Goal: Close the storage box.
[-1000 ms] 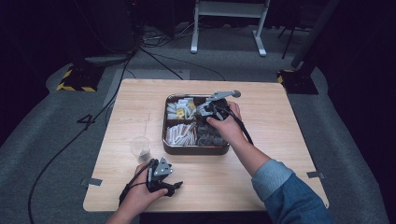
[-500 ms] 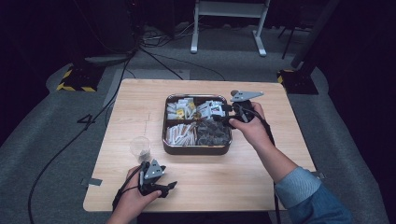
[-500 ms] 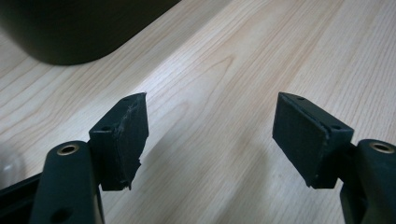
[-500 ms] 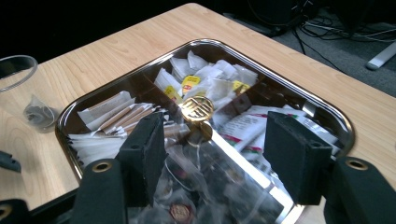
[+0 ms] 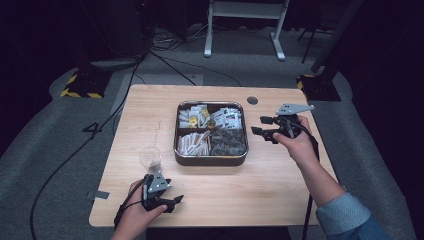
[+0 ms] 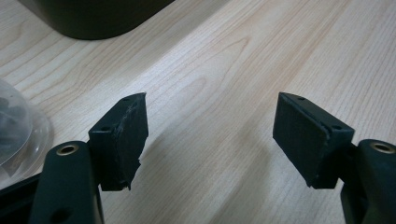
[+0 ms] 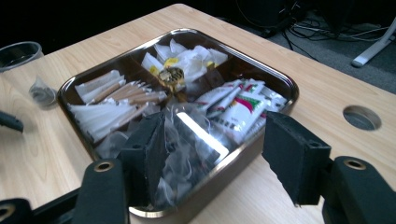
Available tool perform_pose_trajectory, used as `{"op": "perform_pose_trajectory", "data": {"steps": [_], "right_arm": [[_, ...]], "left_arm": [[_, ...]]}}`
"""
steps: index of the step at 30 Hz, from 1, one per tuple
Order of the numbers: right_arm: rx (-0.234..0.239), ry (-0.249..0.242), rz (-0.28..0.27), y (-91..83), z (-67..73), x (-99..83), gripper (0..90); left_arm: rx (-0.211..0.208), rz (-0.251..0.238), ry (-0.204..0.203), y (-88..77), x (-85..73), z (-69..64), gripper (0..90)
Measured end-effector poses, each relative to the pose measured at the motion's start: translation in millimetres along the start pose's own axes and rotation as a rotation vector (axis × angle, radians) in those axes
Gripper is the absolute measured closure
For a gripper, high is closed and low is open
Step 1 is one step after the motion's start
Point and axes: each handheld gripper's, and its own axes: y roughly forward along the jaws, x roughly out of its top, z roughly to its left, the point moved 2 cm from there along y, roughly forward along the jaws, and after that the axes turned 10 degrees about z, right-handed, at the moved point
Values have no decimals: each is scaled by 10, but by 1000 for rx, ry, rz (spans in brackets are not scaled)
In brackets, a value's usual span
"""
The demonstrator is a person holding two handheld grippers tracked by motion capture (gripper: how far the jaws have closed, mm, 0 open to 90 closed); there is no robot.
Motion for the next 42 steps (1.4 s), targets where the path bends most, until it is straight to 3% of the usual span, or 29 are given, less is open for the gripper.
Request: {"op": "perform_pose_trajectory", "data": {"steps": [9,12,16,19,23,27,35,42], "right_arm": [[-34,5,17,-250,-113,-331,398],[-52,-6,3,-336,-88,-473,399],[-42,11,-17,-386,-56,-687,403],[-34,24,23,-388,-53,-825,402],[-39,56,35,-396,-61,-1016,395],[-59,87,78,-381,-125,-1211,388],[-81,141,114,-348,-158,-1515,306],[-101,122,152,-288,-190,-1711,246]], "left_arm": [[-7,16,9,46,12,-4,266],[-8,20,13,64,24,-1,266],[-13,28,24,91,42,-8,265],[-17,26,31,102,59,-13,263],[-19,28,46,120,68,-26,252],[-22,22,44,132,72,-26,240],[-28,21,43,143,77,-3,201],[-10,26,43,149,79,6,191]]}}
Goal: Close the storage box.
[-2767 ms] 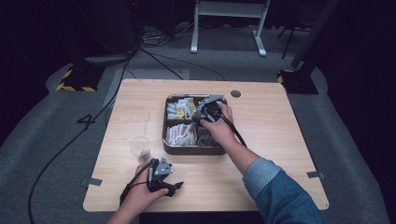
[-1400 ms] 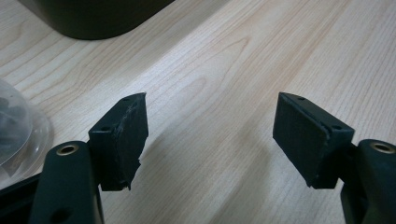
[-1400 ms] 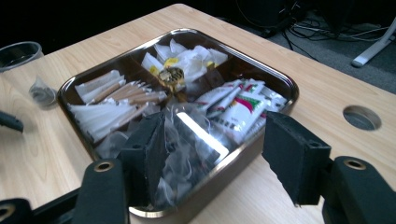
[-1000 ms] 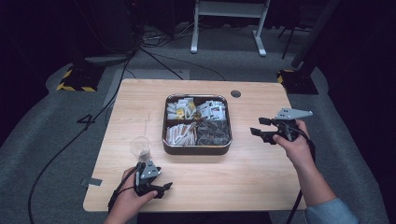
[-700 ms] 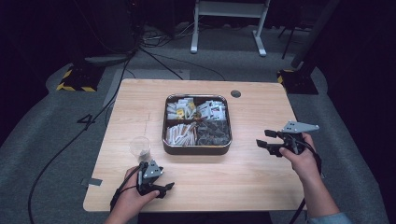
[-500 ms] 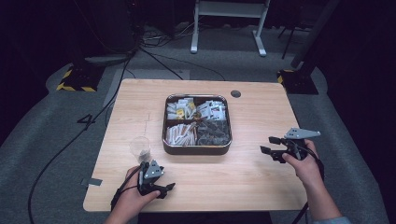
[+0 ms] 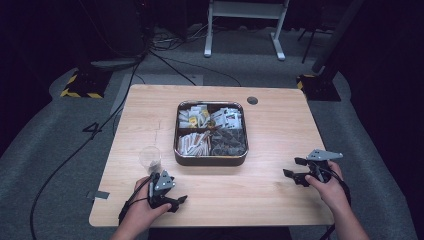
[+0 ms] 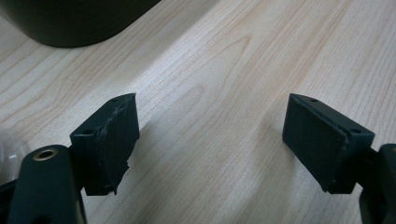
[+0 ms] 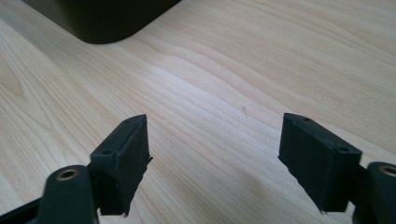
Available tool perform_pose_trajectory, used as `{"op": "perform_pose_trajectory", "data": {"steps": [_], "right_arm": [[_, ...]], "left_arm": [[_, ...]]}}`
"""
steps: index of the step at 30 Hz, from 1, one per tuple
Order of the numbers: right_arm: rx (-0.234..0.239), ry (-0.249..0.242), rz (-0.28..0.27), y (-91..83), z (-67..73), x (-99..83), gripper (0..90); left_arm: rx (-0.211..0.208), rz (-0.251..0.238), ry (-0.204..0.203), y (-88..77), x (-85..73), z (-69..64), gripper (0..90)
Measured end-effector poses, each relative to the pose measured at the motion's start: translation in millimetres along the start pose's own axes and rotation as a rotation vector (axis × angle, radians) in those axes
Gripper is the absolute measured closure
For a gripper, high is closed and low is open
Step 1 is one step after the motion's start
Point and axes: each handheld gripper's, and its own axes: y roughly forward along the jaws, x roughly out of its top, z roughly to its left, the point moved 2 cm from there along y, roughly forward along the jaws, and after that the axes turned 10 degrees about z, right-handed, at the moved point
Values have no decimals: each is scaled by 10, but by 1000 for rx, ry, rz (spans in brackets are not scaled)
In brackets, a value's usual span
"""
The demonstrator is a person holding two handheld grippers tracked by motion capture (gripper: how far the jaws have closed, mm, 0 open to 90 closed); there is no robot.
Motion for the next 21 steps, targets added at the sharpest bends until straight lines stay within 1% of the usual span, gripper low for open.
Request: {"op": "perform_pose_trajectory", "data": {"steps": [4,7,10,14,21], "right_arm": [[-5,-7,14,57,-15,-68,204],[-1,7,11,82,-2,-94,203],[-4,4,10,95,17,-119,203],[-5,-10,31,113,30,-145,206],[-17,-9,55,151,25,-185,193]], "left_arm": [[4,2,2,-1,1,3,186],[5,2,0,0,2,4,184],[5,3,0,1,2,4,181],[6,3,-1,3,4,5,178],[5,4,-2,4,5,5,174]]}}
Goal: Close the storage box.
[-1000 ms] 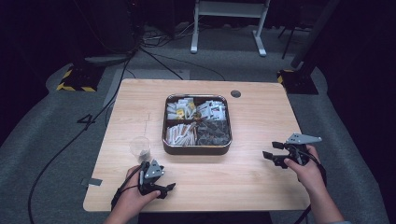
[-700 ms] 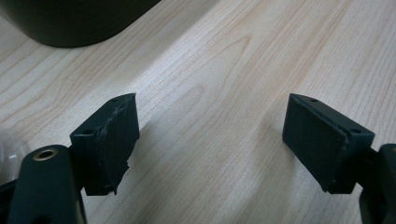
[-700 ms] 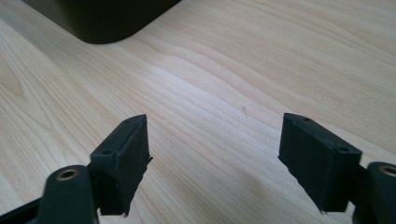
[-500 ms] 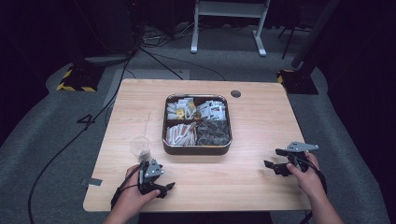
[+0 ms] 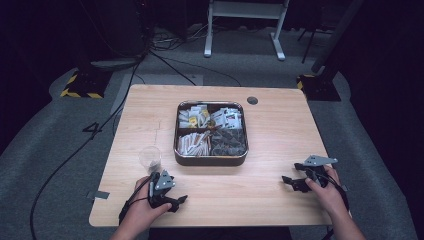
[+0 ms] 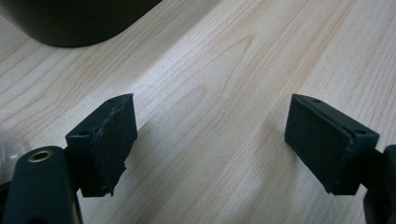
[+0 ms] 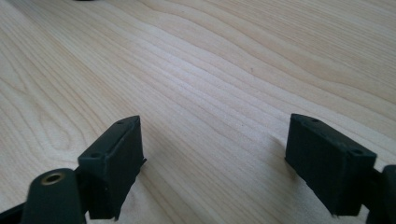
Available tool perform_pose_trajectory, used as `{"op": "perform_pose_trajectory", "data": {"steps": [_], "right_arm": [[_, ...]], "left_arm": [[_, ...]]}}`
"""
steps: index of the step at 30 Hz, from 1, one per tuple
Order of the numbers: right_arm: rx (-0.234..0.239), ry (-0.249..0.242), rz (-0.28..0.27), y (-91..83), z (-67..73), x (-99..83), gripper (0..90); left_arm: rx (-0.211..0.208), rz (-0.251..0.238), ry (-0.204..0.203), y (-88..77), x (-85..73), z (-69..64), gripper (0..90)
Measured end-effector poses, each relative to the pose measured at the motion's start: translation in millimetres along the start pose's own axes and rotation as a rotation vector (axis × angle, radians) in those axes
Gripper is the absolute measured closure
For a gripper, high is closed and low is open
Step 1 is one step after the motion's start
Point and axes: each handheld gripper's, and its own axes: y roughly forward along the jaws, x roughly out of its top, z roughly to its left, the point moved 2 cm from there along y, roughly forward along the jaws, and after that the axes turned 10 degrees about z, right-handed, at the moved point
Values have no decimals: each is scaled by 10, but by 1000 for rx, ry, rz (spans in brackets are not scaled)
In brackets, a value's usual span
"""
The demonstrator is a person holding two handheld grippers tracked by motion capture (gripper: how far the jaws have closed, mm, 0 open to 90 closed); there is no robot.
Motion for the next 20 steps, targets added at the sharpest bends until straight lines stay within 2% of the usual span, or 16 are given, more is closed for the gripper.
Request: {"op": "perform_pose_trajectory", "data": {"steps": [4,6,20], "right_arm": [[-8,-9,-12,22,10,-4,163],[-30,-29,-20,47,23,-9,152],[-31,-28,-19,50,25,-5,144]], "left_arm": [[-1,0,0,0,0,-1,174],[0,0,0,1,0,0,173],[0,0,1,2,1,-1,169]]}}
